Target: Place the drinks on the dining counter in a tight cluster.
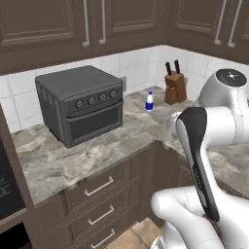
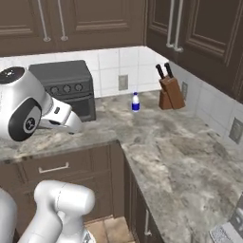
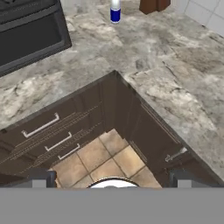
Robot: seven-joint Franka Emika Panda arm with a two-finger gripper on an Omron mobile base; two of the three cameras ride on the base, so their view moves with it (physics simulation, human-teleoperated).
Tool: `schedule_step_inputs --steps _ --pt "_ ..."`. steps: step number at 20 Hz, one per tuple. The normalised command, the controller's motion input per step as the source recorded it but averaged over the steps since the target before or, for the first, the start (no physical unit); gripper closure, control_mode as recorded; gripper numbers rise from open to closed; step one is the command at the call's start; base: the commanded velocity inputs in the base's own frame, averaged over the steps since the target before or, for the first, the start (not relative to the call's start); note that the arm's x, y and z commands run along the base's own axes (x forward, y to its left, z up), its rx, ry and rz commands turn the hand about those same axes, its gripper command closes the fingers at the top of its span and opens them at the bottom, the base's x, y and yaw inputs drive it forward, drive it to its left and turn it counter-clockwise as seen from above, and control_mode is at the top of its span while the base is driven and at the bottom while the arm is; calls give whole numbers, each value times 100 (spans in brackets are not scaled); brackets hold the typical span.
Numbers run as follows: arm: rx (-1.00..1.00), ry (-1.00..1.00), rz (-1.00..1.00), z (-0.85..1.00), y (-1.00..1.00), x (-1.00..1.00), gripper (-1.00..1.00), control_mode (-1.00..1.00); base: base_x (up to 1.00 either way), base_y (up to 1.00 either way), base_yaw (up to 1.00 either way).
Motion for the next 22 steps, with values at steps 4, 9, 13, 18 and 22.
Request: schedule_step_inputs --steps 4,9,13,18,22 --pt "0 0 0 0 0 0 -100 100 100 -7 -13" --pt "0 0 0 0 0 0 -100 100 100 6 -37" --pt "0 0 0 0 0 0 -100 100 100 29 -45" --pt "0 0 0 0 0 0 -100 100 100 14 -28" --pt "0 0 0 0 0 0 -100 100 20 0 -2"
